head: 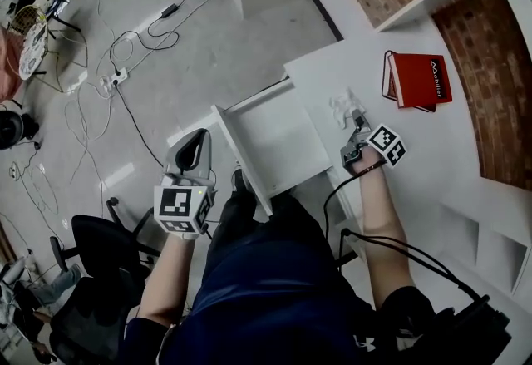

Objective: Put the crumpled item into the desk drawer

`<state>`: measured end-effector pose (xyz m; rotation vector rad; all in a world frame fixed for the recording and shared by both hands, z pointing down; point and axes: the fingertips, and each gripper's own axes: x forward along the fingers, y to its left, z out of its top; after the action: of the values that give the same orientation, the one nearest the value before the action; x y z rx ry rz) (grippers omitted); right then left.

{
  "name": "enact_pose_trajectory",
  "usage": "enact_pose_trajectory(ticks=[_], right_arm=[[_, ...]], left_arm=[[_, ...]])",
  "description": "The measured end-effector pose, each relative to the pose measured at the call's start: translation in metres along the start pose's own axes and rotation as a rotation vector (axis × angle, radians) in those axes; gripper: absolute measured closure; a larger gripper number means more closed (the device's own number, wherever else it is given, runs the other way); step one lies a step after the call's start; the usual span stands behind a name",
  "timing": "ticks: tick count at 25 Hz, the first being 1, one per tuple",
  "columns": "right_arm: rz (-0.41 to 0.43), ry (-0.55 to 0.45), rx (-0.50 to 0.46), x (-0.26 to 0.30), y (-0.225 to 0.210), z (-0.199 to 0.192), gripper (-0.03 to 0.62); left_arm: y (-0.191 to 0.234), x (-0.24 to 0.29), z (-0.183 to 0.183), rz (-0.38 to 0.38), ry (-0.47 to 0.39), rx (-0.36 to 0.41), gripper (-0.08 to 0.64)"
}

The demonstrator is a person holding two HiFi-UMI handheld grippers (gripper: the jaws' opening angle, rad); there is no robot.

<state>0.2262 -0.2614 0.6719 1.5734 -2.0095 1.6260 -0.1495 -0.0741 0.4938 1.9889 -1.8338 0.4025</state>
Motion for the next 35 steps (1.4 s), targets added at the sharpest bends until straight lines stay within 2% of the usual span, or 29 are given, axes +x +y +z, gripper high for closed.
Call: enact_pose_trajectory(ticks=[4,17,28,35], right_arm=[[0.031,0.004,-0.007,-0.002,0.011,-0.002,0.547],[0.132,0.031,-0.059,-0.018,0.049,-0.029,0.563],[0.227,0.127,-0.125,-0.004,0.105,-0.089,0.566],[0.256,0.219,-0.252,0.013,0.137,-0.140,0.566]], left_arm=[[-0.002,0.000,0.000,-0.007,-0.001,-0.003,0.548],[-0.028,0.001,0.001,-0.059,-0.007,0.021,0.548],[-0.001,-0.041,-0.027,0.018,0.000,-0.017,0.548],[0.026,-0.072,-0.049,0.078,0.020,-0.063,0.548]])
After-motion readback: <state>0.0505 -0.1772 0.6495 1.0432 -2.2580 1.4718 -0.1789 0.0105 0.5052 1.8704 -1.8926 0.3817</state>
